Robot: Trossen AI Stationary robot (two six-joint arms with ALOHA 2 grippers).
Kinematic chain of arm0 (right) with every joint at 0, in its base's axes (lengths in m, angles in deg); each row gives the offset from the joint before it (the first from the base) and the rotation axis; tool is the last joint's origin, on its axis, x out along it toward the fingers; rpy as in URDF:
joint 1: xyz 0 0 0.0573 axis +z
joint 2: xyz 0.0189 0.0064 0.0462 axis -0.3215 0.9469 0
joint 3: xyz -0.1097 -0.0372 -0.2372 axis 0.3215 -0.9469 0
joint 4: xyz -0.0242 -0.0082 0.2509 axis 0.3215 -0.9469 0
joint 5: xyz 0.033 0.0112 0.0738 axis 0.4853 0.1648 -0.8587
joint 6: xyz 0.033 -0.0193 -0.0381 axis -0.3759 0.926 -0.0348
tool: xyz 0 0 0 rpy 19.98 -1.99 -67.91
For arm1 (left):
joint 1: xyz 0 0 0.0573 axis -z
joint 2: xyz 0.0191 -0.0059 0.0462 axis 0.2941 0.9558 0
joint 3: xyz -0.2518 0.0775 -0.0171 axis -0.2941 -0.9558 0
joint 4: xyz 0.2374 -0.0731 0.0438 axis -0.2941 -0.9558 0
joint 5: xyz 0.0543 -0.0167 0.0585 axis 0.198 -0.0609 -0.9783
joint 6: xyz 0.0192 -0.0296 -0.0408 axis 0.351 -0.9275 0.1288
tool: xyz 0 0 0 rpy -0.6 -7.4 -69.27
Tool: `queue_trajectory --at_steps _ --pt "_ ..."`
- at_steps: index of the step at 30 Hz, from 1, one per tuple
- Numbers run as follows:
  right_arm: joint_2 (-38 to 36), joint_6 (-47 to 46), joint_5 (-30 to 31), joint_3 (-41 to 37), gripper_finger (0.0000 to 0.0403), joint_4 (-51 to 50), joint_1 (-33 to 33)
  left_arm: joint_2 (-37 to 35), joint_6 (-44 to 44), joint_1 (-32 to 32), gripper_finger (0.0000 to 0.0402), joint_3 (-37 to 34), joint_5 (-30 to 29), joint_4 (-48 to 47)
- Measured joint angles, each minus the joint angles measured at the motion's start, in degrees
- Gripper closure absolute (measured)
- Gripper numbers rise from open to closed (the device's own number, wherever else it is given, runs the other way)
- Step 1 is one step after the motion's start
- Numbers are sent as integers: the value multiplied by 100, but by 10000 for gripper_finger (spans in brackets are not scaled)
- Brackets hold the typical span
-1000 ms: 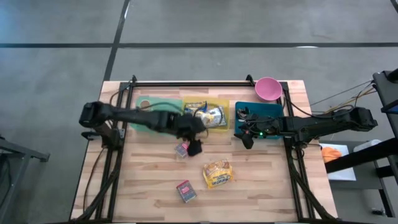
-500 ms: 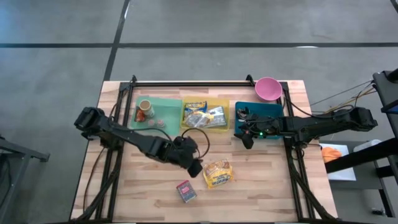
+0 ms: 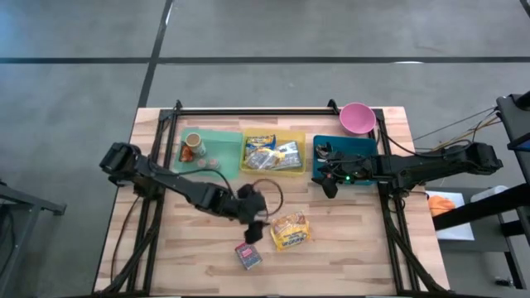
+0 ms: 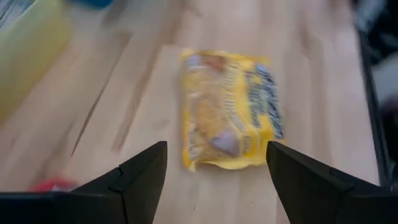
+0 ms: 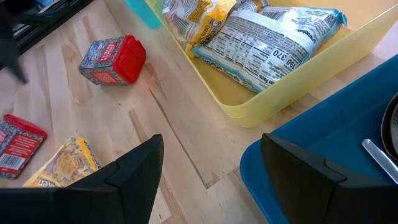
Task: Pick & Place Food Item
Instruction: Put the red seasoning can into the green bin
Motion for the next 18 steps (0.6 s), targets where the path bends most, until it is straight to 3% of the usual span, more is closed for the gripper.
queue_trajectory --at_steps 3,10,18 --pt "0 2 0 0 138 0 0 12 1093 251 122 -227 -81 483" --pt "0 2 0 0 138 -2 0 103 3747 870 122 -582 -981 1852" --pt "-2 0 0 0 138 0 -2 814 4796 1181 122 -338 -1210 1774"
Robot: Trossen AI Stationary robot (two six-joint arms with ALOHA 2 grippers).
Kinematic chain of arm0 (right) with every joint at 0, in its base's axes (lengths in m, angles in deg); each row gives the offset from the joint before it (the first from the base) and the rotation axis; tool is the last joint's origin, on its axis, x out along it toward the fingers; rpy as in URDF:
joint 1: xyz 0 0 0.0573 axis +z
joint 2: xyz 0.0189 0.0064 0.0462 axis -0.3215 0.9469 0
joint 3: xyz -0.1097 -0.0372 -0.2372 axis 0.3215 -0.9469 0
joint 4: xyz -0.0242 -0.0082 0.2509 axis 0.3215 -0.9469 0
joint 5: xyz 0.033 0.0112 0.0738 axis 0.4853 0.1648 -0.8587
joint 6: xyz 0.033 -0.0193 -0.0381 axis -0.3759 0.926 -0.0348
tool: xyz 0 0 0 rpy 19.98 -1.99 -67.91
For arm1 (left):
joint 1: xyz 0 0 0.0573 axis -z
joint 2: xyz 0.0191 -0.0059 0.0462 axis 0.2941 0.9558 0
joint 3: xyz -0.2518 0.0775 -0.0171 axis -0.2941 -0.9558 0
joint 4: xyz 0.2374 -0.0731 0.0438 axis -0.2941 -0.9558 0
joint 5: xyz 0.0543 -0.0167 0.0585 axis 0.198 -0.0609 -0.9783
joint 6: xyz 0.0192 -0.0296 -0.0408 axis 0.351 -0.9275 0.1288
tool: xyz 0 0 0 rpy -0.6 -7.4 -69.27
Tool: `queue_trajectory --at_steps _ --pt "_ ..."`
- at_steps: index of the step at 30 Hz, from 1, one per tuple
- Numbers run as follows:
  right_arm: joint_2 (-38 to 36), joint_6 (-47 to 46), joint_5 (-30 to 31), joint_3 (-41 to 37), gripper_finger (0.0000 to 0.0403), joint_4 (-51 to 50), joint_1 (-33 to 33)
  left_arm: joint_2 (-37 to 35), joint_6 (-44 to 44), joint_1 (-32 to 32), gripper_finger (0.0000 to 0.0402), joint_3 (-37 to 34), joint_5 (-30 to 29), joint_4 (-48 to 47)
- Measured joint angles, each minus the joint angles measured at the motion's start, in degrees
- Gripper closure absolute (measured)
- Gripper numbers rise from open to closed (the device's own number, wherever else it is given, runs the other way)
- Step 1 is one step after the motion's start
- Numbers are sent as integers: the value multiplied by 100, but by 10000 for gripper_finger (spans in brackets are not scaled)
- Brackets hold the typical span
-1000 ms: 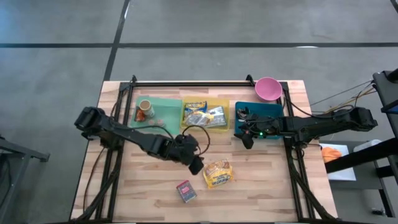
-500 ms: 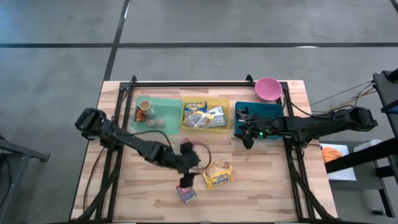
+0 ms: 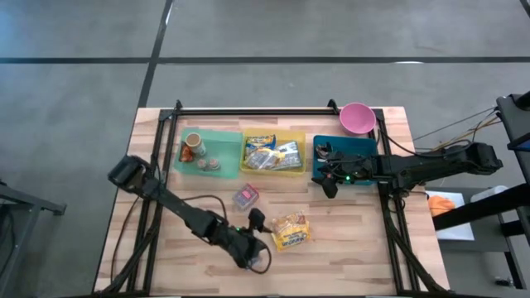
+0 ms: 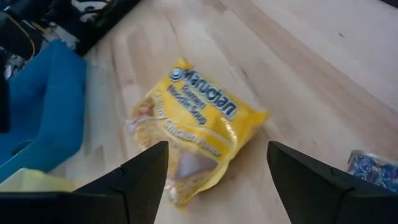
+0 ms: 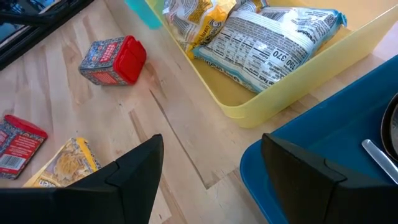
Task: Pick & Place Food Item
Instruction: Put the red seasoning can into the green bin
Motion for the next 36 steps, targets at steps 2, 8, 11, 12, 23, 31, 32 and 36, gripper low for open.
queue_trajectory --at_steps 2,8,11,12,23,31,32,36 --pt "0 2 -2 0 138 0 2 182 56 12 122 110 -8 23" --pt "0 2 -2 0 138 -2 2 636 130 10 122 476 -8 -48" --pt "0 0 -2 0 138 -2 2 866 359 15 122 659 29 -170" --pt "0 2 -2 -1 138 0 1 929 371 24 122 729 92 -208" --pt "0 2 -2 -2 138 -2 2 1307 364 49 122 1316 72 -998" --pt "0 0 0 0 138 0 0 1194 157 53 122 1678 -363 -2027" --pt "0 2 -2 0 138 0 2 1156 -67 51 122 1721 -364 -2041" --pt "0 2 -2 0 138 0 2 842 -744 25 122 1999 -300 -2227"
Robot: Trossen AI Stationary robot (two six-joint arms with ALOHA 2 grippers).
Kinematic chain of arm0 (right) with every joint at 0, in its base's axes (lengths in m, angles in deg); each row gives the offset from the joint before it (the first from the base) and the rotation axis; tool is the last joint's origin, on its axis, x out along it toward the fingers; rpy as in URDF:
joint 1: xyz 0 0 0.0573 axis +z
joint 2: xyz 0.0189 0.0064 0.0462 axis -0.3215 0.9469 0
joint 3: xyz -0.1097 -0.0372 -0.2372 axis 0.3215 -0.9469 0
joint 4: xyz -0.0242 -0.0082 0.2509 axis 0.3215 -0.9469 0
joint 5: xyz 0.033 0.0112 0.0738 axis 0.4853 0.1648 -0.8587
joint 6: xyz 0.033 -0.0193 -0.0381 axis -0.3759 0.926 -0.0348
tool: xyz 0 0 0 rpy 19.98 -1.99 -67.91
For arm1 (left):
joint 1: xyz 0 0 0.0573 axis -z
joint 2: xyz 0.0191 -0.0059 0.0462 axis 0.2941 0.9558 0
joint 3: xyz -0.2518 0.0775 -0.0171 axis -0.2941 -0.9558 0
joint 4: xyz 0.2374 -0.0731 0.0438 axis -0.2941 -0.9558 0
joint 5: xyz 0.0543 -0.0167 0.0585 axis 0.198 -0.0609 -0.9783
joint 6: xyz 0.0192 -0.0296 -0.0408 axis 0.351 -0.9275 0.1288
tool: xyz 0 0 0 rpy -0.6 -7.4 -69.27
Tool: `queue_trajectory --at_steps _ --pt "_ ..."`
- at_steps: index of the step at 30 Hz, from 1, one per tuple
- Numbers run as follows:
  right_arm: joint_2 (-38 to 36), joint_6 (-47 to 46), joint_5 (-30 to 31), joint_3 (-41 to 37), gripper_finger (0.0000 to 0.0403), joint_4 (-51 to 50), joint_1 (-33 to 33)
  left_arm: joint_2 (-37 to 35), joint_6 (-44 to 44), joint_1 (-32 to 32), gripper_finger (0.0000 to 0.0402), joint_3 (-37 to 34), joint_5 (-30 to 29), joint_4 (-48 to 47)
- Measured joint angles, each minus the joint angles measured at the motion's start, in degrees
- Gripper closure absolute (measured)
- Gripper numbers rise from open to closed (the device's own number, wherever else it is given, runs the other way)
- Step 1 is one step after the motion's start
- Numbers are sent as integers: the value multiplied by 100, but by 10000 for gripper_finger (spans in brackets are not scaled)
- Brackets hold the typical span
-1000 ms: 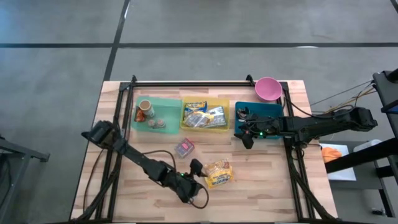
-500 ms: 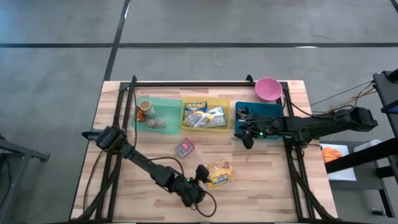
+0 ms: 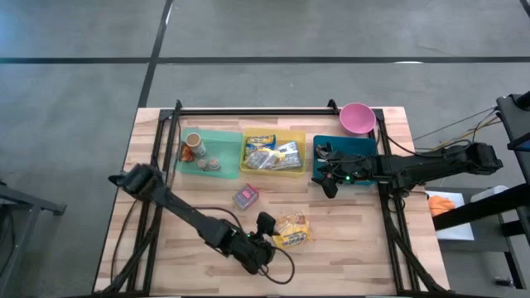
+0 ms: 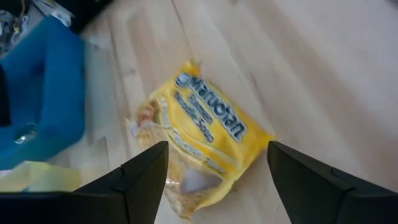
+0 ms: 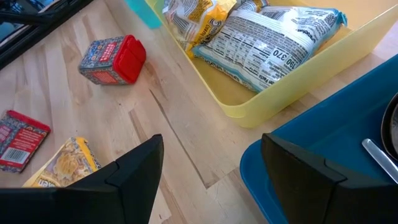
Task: Pick & Place Food Item
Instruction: Put the red seasoning can into the green bin
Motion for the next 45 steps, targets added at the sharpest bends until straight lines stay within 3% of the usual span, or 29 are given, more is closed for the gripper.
queue_trajectory --at_steps 3,8,14,22,30,34,41,45 --pt "0 -1 0 0 138 0 0 -216 -175 -4 122 186 369 -596" --pt "0 -2 0 -2 138 -2 -1 -704 -260 19 122 346 1491 -1445" --pt "2 -2 1 -1 138 6 0 -756 -425 142 122 328 1955 -2347" --pt "1 0 2 -2 138 2 0 -776 -1141 147 122 331 1967 -2218" --pt "2 0 2 0 138 0 0 -787 -494 136 122 331 1932 -2182" --pt "2 -1 2 -1 138 2 -2 -789 -524 140 122 331 1071 -2347" --pt "2 0 1 0 138 1 0 -799 -1011 146 122 331 986 -2349" --pt "2 0 2 0 138 2 -2 -800 -1410 129 122 331 556 -2360"
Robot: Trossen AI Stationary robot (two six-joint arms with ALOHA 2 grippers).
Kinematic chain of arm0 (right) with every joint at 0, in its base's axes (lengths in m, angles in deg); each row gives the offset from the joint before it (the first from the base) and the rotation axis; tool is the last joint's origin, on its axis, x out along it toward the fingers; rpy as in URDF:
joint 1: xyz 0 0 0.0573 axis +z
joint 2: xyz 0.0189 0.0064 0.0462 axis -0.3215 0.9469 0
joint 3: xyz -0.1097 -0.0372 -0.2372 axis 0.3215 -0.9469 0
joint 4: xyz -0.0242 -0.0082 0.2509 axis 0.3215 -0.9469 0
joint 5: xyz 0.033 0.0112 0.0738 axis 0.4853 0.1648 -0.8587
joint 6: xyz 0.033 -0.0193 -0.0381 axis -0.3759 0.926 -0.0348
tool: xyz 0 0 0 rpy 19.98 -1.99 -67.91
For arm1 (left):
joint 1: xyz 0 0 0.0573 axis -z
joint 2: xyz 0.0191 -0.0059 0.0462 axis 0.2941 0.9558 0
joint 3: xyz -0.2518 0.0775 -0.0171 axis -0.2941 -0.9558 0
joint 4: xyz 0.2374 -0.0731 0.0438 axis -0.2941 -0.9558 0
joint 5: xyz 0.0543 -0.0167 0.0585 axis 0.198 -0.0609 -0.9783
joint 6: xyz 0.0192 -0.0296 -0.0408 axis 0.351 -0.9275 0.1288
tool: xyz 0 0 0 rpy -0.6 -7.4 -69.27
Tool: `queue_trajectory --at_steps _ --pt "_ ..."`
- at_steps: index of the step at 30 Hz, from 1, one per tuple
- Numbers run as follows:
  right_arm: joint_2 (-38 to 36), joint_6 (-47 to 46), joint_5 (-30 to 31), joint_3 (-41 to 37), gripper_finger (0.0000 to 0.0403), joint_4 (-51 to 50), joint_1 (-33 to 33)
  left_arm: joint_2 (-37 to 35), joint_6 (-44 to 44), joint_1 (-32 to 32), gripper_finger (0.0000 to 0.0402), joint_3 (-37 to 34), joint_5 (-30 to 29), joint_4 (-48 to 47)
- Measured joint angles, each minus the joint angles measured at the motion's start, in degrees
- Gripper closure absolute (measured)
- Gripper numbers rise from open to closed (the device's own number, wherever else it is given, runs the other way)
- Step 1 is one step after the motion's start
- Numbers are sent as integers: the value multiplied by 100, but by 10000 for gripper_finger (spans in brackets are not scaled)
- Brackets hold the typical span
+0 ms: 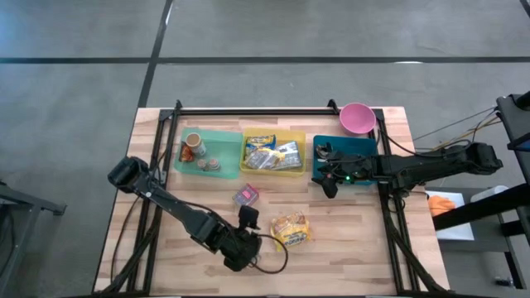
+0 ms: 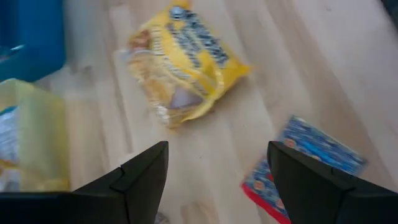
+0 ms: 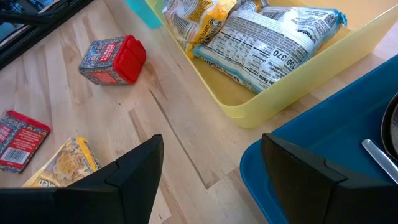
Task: Pick & Place Food Item
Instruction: Put the red seasoning can into the green bin
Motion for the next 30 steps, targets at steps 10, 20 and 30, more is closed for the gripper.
queue_trajectory --at_steps 10,20,30 --pt "0 -1 0 -2 138 -1 0 0 643 -47 122 -2 614 -70" --pt "0 0 -1 -1 138 -2 2 0 724 -385 74 -4 2057 -13" --pt "0 0 0 -2 138 -2 2 2 871 -407 23 -203 2399 52"
